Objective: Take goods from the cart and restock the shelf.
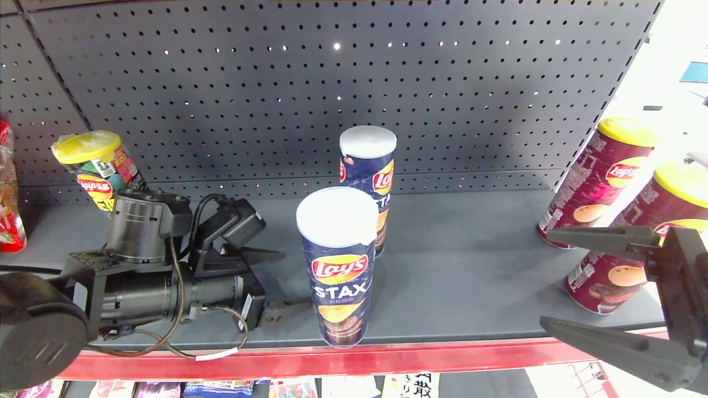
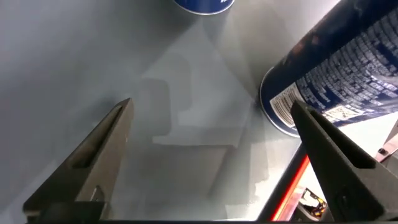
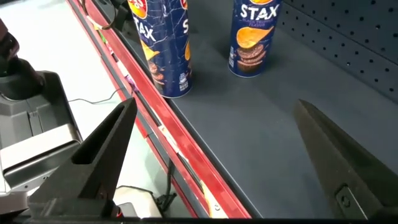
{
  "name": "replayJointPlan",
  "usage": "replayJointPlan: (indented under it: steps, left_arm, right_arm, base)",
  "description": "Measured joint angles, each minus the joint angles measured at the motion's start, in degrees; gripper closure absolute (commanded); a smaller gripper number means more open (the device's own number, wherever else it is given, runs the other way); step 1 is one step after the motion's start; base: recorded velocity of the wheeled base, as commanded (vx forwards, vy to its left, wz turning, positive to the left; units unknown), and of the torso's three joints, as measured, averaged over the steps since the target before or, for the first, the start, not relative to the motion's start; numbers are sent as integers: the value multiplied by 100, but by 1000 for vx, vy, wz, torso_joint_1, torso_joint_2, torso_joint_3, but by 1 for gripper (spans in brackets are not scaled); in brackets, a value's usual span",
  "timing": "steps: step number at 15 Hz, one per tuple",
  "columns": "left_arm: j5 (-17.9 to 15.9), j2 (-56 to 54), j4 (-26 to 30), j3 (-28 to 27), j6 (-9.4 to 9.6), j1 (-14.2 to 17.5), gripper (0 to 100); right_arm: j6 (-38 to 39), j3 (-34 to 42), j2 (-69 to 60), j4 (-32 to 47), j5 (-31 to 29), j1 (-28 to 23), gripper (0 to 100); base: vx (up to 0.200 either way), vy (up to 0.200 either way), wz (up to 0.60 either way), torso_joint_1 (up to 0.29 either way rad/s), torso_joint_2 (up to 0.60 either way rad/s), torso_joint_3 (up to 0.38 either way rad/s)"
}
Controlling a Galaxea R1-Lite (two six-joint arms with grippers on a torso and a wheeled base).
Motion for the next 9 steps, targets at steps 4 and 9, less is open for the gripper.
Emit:
replayJointPlan:
  steps: [4,9]
  left_arm:
    - [-2,90,-2,-82,-2,-5,0]
    - [-29,-30,-2,249,-11,6,0]
  right_arm:
    - [0,-10,0,0,-5,-12,0]
    - [2,-35,13,0,-7,-15,0]
  base:
    - [0,0,0,0,0,0]
    - [0,0,0,0,0,0]
